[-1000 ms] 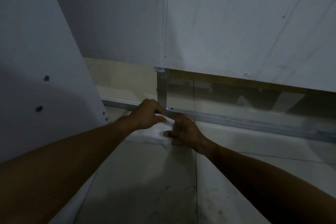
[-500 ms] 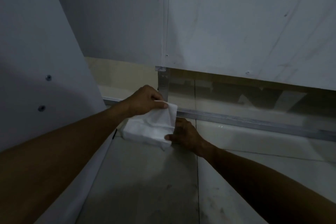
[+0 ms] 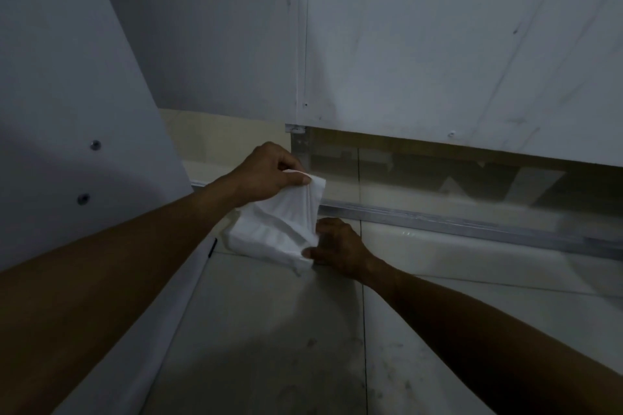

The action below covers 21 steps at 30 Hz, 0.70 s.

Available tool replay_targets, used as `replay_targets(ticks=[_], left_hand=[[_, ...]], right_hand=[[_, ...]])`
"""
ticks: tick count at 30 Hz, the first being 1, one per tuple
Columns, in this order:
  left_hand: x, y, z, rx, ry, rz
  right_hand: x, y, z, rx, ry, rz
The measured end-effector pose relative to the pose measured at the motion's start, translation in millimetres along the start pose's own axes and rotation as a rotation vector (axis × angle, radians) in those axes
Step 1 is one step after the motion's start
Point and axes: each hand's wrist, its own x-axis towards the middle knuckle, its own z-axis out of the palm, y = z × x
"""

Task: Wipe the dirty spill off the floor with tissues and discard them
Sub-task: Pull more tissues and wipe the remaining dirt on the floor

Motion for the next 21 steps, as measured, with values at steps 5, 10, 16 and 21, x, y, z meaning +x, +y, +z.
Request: replay_targets(ticks=[5, 10, 16, 21], left_hand=[[5, 12, -6, -0.104, 0.159, 0.018], [13, 33, -9, -0.185, 0.193, 0.075], [10, 40, -5, -0.146, 0.157, 0.067], [-8, 51, -11, -0.134, 0.144, 0.069]], right_hand=[[0, 0, 2, 0.061, 0.015, 0.034], [1, 4, 3, 0.028, 0.028, -0.011], [-8, -7, -16, 0.291, 0.042, 0.045], [-35, -12, -52, 0.704, 0.114, 0.056]])
